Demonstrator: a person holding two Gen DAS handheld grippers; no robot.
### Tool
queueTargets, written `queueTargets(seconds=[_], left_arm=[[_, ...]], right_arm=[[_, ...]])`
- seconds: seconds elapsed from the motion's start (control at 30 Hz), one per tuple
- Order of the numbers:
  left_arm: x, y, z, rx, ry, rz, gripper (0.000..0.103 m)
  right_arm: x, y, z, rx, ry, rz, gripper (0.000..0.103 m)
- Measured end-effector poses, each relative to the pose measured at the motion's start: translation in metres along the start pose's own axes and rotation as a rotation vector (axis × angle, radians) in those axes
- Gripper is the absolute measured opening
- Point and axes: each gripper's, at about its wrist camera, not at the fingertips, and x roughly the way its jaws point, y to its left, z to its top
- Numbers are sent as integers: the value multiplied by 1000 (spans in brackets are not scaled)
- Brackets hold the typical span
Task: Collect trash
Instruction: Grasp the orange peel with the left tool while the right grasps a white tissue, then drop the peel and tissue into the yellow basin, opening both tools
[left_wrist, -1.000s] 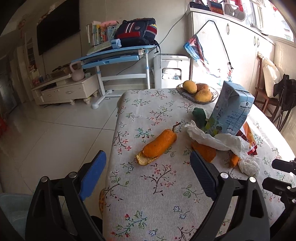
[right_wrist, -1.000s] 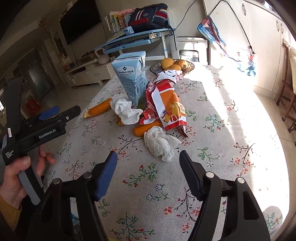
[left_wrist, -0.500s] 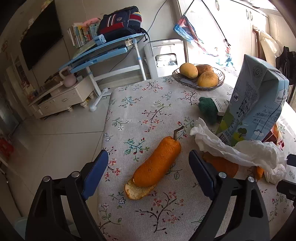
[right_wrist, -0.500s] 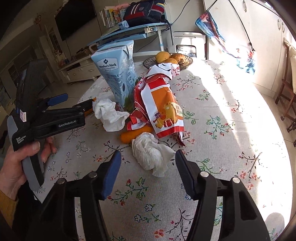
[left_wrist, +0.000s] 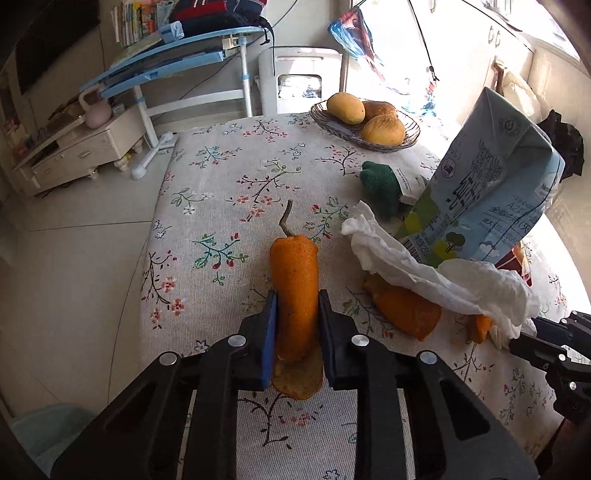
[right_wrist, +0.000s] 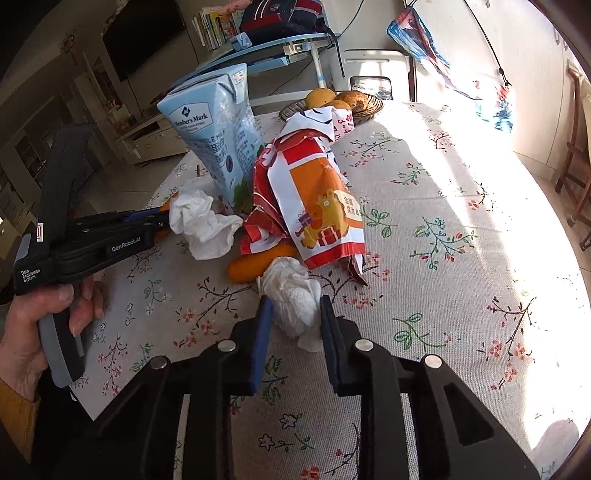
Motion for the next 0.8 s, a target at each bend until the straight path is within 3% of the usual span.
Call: queueTargets(seconds=[0.1, 0.37, 0.57, 0.8], left_arm=[[-9, 0, -11, -8, 7, -44, 19], [-33, -11, -32, -10, -31, -73, 19], [-59, -25, -39, 3, -100, -68, 19], [-94, -30, -76, -60, -155, -93, 19]], right_arm=[[-6, 2, 0, -7, -12, 11, 23], [-13, 12, -6, -7, -12, 62, 23], [-24, 16, -9, 0, -27, 98, 23], [-40, 22, -18, -9, -39, 134, 23]])
